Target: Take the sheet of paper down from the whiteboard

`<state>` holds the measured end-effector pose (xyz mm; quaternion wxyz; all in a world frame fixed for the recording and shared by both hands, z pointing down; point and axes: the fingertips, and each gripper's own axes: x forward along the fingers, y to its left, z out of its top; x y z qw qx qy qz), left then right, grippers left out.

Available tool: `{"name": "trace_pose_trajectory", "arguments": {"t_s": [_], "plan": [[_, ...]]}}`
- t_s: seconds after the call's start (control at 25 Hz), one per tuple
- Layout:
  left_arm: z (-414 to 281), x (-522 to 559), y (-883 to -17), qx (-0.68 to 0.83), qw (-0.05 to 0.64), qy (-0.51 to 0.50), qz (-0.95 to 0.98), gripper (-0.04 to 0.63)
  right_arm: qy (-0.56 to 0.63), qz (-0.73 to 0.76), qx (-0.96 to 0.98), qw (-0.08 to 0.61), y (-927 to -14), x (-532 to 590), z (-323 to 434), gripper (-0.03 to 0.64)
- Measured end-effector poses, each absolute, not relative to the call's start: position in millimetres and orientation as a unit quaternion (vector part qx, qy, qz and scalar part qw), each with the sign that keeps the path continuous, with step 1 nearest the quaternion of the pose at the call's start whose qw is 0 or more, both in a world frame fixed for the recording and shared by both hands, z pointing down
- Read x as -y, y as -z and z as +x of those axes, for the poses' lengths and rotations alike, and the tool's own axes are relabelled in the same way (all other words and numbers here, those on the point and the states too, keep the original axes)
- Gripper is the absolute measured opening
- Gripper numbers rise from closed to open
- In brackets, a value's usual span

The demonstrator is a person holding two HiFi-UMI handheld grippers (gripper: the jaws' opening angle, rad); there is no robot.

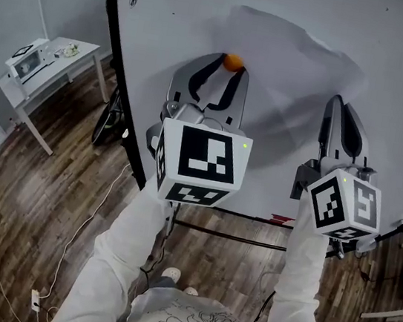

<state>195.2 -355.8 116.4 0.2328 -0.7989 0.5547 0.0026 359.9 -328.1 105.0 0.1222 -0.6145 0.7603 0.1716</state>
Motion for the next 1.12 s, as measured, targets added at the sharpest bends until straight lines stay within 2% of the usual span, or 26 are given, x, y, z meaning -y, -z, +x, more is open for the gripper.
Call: {"name": "trace_pose_trajectory", "arguments": {"t_s": [0.64,1.0,1.12], "plan": [[187,372,-131,-0.570,0.216,0.004,-0.793,0.117,-0.156,-0.683,-0.704,0.117,-126,306,423,0.003],[183,352,-134,-0.565,0.205,-0.035,-0.798,0.117,-0.169,-0.707,-0.681,0.093,-139,285,435,0.003],[189,342,-141,-0.557,0.198,-0.043,-0.805,0.084,-0.167,-0.715,-0.673,0.092,-144,278,446,0.003]]}}
